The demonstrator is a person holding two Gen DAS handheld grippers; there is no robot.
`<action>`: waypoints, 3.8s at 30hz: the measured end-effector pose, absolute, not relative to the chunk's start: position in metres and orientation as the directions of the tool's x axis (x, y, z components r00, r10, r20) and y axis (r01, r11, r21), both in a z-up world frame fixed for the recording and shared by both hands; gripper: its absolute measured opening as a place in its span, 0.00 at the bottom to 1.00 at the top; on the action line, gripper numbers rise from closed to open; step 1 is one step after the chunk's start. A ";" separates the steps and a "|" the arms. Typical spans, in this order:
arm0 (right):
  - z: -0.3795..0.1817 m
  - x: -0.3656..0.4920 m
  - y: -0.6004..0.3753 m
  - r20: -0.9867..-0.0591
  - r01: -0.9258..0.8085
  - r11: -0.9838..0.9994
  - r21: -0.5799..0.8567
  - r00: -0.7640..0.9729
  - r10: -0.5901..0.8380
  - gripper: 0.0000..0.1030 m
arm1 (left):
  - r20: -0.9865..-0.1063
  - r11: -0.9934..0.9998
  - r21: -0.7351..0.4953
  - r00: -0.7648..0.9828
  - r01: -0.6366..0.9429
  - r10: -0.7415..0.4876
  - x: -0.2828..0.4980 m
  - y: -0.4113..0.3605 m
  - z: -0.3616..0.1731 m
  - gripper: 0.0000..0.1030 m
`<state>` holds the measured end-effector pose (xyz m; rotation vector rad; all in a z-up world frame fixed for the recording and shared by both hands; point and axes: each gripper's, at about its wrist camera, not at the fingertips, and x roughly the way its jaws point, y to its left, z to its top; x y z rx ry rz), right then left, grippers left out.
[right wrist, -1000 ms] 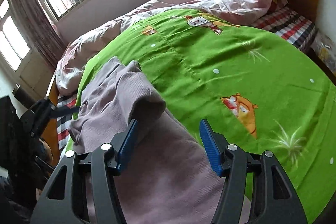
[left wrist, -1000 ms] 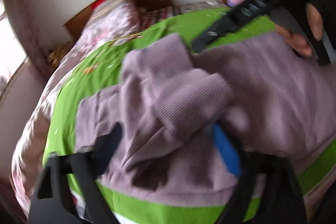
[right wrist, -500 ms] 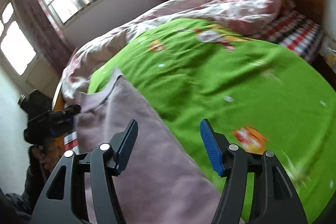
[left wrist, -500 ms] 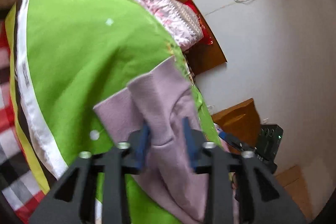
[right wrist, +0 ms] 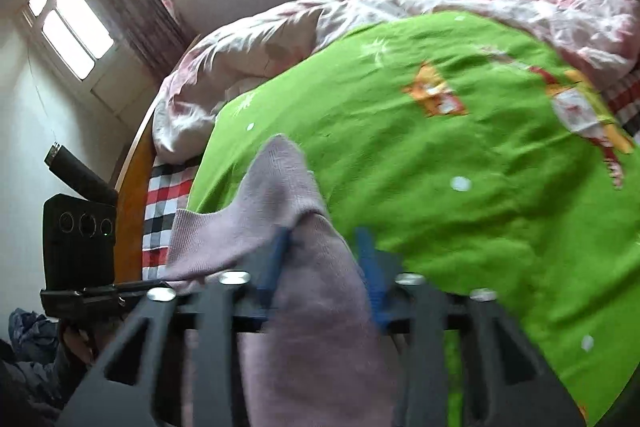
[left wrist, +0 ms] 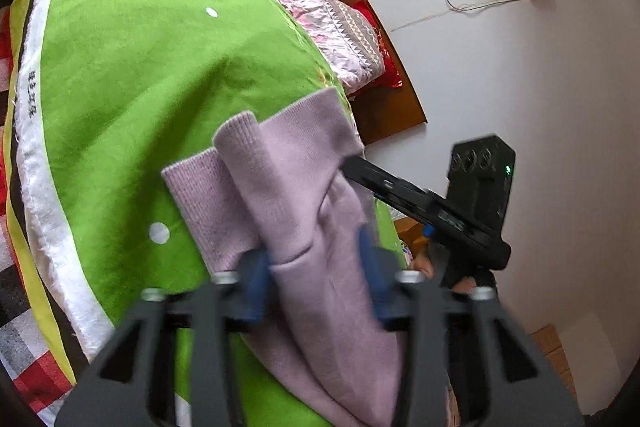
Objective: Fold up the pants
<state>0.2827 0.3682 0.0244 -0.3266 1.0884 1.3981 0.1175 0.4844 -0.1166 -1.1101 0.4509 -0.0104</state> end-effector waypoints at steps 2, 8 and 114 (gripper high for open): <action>0.030 0.273 0.366 -0.760 -0.917 0.198 0.347 -0.151 0.632 0.14 | -0.363 0.473 -0.851 0.906 -0.228 -0.217 0.117 0.482 -0.112 0.08; 0.060 0.258 0.359 -0.748 -0.942 0.181 0.283 -0.098 0.656 0.13 | -0.392 0.499 -0.827 0.902 -0.259 -0.182 0.108 0.485 -0.102 0.08; 0.016 0.108 -0.246 -0.862 -0.527 0.807 0.267 0.244 0.444 0.87 | -0.803 0.810 -0.048 0.460 0.584 -0.379 0.296 -0.140 -0.097 0.98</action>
